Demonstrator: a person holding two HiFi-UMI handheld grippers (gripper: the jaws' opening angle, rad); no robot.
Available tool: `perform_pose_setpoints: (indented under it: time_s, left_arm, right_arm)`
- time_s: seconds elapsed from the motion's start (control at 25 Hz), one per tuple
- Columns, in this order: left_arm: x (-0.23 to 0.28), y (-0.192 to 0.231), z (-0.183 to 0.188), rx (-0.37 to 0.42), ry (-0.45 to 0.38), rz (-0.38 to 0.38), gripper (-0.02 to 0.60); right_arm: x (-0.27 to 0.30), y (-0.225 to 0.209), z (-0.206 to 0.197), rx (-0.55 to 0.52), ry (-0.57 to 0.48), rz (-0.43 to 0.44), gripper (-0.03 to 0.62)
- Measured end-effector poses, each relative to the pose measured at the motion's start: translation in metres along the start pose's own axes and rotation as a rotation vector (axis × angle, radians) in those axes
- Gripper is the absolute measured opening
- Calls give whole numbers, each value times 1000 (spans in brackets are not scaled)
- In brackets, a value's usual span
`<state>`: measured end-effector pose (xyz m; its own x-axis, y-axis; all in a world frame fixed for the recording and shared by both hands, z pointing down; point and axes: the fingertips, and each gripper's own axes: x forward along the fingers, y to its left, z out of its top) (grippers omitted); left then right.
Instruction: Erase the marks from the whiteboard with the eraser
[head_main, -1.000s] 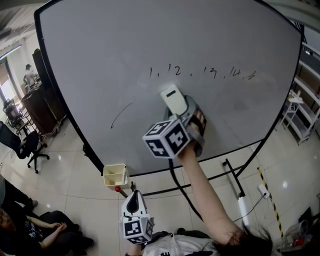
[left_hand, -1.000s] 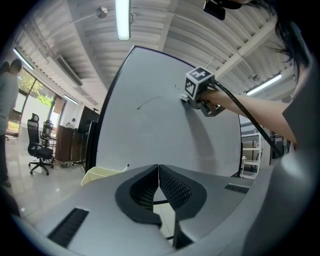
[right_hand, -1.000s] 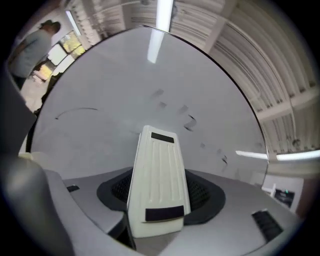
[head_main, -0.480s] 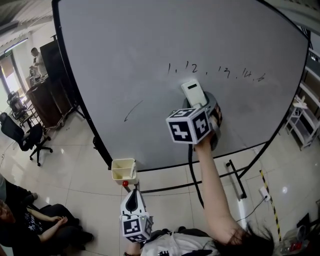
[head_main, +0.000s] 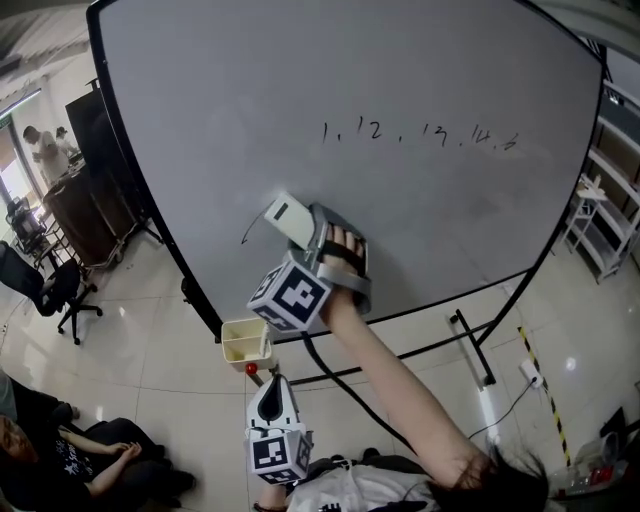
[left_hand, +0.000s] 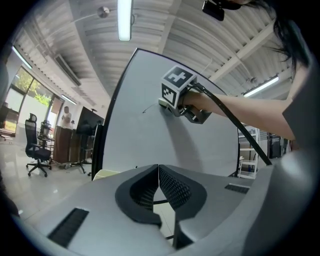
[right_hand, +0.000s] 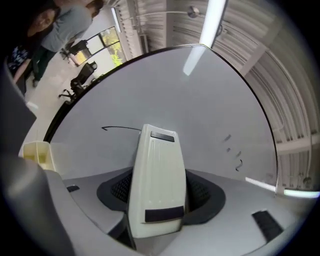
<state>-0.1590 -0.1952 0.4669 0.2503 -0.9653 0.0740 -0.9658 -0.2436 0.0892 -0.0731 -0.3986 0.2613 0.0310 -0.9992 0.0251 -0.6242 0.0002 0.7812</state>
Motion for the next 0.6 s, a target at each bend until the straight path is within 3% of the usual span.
perform_pose_setpoints:
  time_s: [0.16,0.24,0.36,0.52,0.6]
  left_arm:
    - [-10,12,-2,14,7,26,-2]
    - [-14,20,-5,18,16,50,-2]
    - [-20,28,-1,58,10,84,-2]
    - [-28,39,10,78,-12,125,-2]
    - [-33,46,10,66,-14,146,-2]
  right_arm:
    - [7,-69,-35,252,84,-80,288]
    - [6,-77,-32,285,92,-102,287]
    - [1,-41,-3,187,55,-95,288]
    - [-5,54,36,40,-10,31,288]
    - [-6,81,40,-11,-22,53,287]
